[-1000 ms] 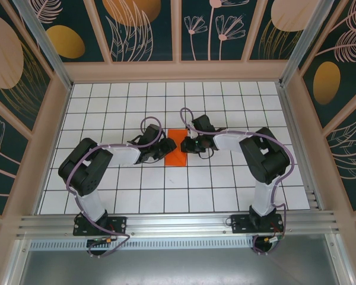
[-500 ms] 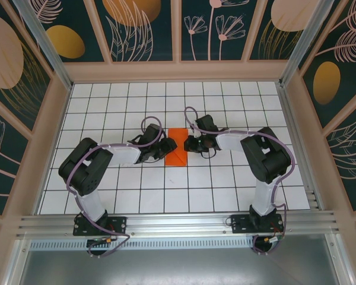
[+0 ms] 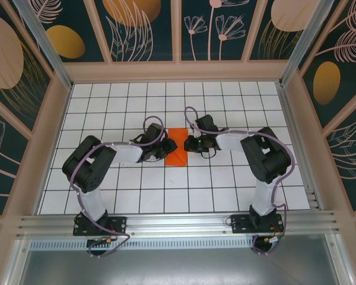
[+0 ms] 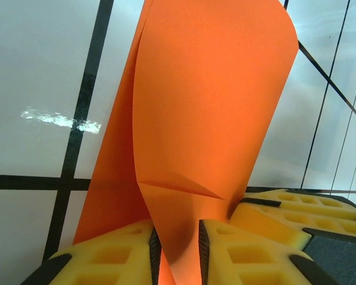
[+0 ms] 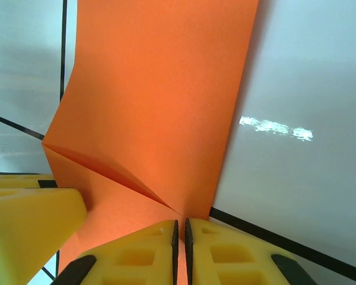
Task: Fold a paper plane with a square sheet of paper (pick it up from the middle)
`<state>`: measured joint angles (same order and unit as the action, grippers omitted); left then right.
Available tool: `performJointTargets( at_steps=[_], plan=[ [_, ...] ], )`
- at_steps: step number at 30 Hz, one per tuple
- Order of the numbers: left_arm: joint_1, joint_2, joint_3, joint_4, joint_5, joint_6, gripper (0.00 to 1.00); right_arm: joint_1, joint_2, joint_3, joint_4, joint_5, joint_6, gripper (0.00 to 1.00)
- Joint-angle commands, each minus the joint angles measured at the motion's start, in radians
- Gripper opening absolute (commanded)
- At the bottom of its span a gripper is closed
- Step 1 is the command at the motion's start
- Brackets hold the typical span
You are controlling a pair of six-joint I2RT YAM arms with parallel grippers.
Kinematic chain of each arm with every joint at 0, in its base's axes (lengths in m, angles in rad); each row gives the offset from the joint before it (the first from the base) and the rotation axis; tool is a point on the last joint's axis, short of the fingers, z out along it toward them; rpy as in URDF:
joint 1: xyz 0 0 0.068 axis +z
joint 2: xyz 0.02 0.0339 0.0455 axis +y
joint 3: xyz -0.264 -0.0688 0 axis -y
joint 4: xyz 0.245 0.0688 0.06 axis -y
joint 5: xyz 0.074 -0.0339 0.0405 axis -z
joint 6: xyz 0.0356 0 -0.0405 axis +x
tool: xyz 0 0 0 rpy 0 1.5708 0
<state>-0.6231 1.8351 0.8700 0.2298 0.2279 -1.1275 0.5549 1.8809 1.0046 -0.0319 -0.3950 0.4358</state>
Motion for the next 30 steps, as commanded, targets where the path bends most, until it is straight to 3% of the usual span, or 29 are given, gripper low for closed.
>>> performJointTargets(
  at_steps=[1,6,10,15,23,26,30],
  plan=[
    [-0.004,0.006,0.024,0.026,0.007,0.016,0.20,-0.002,-0.012,-0.017,0.013,-0.023,0.014,0.16],
    [-0.005,-0.018,0.017,0.028,-0.035,0.048,0.03,-0.043,-0.091,-0.018,0.014,-0.038,0.038,0.19],
    [-0.005,-0.061,0.026,-0.017,-0.084,0.100,0.00,-0.076,-0.197,-0.029,0.011,0.005,0.061,0.34],
    [-0.005,-0.190,0.060,-0.196,-0.215,0.207,0.00,-0.107,-0.320,-0.060,0.017,0.071,0.029,0.55],
    [-0.006,-0.370,0.172,-0.559,-0.548,0.403,0.00,-0.125,-0.481,-0.124,0.041,0.176,-0.040,0.76],
    [-0.008,-0.380,0.224,-0.691,-0.724,0.458,0.00,-0.131,-0.514,-0.137,0.040,0.196,-0.038,0.84],
    [-0.018,-0.325,0.299,-0.865,-0.967,0.478,0.00,-0.133,-0.537,-0.148,0.030,0.217,-0.025,0.86]
  ],
)
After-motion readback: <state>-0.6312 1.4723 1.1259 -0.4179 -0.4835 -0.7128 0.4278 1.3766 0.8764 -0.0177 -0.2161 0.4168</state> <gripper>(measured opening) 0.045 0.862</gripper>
